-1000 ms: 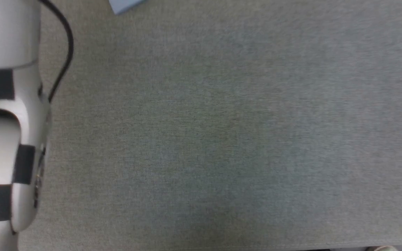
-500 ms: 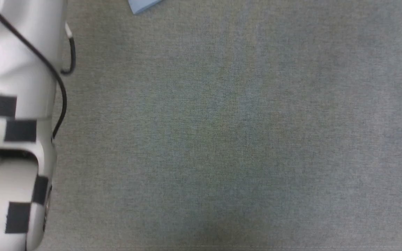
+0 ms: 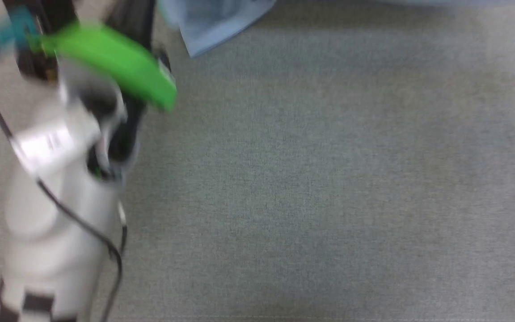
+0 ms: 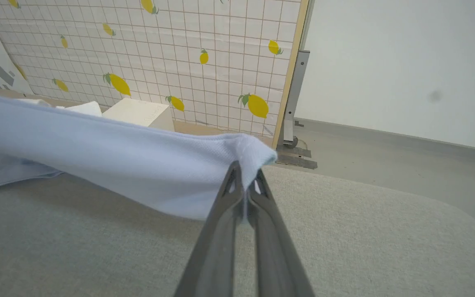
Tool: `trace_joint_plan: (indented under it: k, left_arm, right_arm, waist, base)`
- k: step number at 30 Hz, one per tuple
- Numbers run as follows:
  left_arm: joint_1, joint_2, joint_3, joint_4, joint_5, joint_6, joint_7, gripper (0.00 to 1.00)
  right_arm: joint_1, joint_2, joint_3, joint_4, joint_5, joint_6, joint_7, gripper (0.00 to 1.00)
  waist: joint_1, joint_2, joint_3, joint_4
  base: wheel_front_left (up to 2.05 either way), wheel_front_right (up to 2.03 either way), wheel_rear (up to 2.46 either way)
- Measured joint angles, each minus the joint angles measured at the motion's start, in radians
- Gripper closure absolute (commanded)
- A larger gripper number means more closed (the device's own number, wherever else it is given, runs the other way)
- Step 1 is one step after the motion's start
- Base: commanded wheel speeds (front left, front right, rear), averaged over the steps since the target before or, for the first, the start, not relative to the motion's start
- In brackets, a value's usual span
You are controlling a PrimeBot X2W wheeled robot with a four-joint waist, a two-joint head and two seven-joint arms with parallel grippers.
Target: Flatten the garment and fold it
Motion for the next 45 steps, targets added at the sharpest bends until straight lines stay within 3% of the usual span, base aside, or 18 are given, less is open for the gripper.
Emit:
trace_joint_plan:
  k: [6,8,17,27,40,45]
  left_arm:
    - [0.28,-0.007,0.003,-0.12,-0.03,0.063,-0.01,1.0]
    - [0.362,-0.001,-0.004,-0.141,-0.055,0.065,0.005,1.0]
    - [0.703,0.095,-0.026,-0.274,-0.086,0.098,0.104,1.0]
    - [0.93,0.123,-0.033,-0.34,-0.178,0.133,0.182,1.0]
    - [1.138,0.148,-0.054,-0.407,-0.277,0.142,0.256,1.0]
    - [1.179,0.165,-0.047,-0.437,-0.291,0.15,0.257,1.0]
  right_arm:
    - [0.227,0.044,-0.097,-0.092,0.015,0.0,0.043,1.0]
    - [0.293,0.068,-0.119,-0.129,0.015,0.0,0.06,1.0]
    - [0.676,0.188,-0.289,-0.335,0.023,0.0,0.181,1.0]
    - [0.938,0.262,-0.365,-0.484,0.029,0.0,0.381,1.0]
    - [1.228,0.291,-0.4,-0.69,0.107,0.0,0.668,1.0]
    - [1.282,0.318,-0.436,-0.755,0.123,0.0,0.706,1.0]
  waist:
    - [0.0,0.0,-0.092,-0.002]
    - [0.0,0.0,-0.121,-0.003]
    - [0.0,0.0,-0.26,-0.012]
    - [0.0,0.0,-0.351,-0.007]
    - [0.0,0.0,-0.457,0.005]
    - [0.0,0.0,-0.472,0.007]
  base:
    - [0.0,0.0,0.0]
    - [0.0,0.0,0.0]
    - [0.0,0.0,0.0]
    - [0.0,0.0,0.0]
    - [0.0,0.0,0.0]
    - [0.0,0.0,0.0]
